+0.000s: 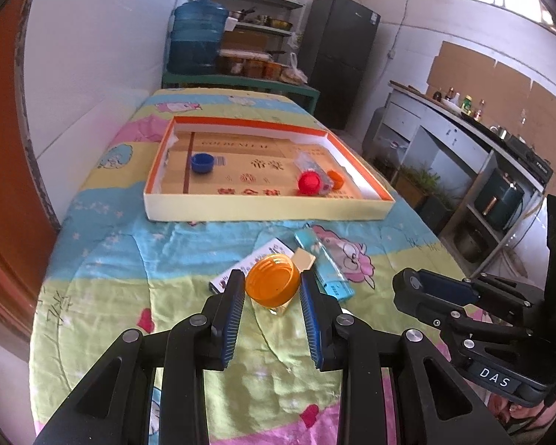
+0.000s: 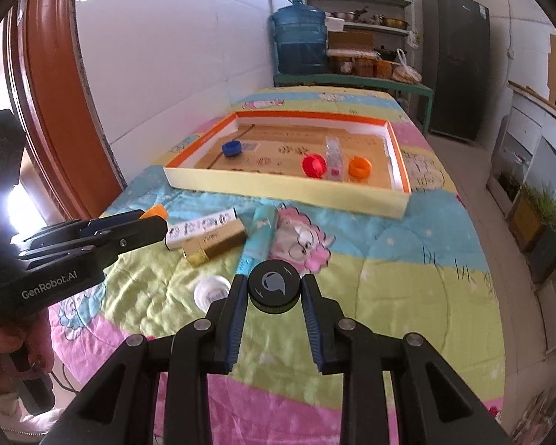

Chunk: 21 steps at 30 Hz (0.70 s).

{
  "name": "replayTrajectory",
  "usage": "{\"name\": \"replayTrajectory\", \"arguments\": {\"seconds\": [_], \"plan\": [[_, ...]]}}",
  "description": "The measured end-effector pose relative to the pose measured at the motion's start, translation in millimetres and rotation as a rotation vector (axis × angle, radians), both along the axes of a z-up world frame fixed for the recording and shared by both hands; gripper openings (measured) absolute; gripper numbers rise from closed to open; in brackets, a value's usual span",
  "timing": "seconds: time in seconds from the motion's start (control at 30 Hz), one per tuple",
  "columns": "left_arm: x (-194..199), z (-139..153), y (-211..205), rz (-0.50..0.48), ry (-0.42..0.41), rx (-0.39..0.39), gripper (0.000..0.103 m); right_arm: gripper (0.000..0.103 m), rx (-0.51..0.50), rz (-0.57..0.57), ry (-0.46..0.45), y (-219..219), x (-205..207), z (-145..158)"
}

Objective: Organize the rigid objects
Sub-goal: 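Carry the orange cap with the left tool while the right tool carries the black cap into the tray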

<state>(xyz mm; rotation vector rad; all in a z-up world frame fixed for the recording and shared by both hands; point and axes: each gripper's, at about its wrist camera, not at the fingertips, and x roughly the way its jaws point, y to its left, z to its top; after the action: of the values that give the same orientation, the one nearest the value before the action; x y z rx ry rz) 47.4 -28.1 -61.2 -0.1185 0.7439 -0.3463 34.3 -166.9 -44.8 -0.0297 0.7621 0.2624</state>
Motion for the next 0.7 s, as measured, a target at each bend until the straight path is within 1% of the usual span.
{"name": "replayTrajectory", "arguments": {"seconds": [0.4,0.7], "plan": [[24,22,9,0.029,-0.050,-0.002,0.031,0.030,-0.016,0.015,-0.072,5,28,28],[51,35,6,0.035,-0.083,0.015,0.031,0.030,-0.026,0.012,-0.112,2,54,44]]}}
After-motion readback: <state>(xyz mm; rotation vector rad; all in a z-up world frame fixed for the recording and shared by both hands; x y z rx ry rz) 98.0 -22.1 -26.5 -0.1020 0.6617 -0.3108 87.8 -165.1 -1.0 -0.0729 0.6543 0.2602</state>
